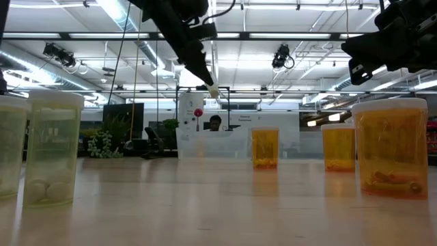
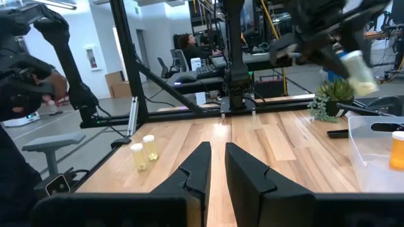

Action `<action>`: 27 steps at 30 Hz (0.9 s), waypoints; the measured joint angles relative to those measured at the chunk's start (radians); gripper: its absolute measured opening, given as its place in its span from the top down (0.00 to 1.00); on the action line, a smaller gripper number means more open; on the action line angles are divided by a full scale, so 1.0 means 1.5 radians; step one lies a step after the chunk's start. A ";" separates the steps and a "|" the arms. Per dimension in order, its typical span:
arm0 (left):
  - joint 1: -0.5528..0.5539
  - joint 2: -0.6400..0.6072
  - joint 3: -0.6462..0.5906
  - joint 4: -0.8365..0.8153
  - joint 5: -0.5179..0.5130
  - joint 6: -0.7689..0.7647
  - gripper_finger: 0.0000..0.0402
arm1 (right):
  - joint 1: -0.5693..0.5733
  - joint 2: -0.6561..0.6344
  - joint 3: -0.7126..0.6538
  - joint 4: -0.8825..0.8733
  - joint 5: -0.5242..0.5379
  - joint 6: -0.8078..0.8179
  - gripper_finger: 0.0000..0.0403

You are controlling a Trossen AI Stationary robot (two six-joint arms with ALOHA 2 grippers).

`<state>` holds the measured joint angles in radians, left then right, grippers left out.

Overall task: Pick and place medicine bottles into bin by pill shape (circle, oval)
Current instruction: Put the small yellow pill bottle into the left transparent bin

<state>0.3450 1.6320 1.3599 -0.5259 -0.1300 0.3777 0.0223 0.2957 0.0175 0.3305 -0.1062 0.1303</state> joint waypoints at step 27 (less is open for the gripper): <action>0.100 0.266 0.248 -0.081 0.071 0.052 0.68 | 0.000 0.000 0.000 0.000 0.000 0.000 0.87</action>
<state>0.4950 2.0317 1.7317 -0.6479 -0.0242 0.4561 0.0222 0.2955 0.0176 0.3309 -0.1062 0.1303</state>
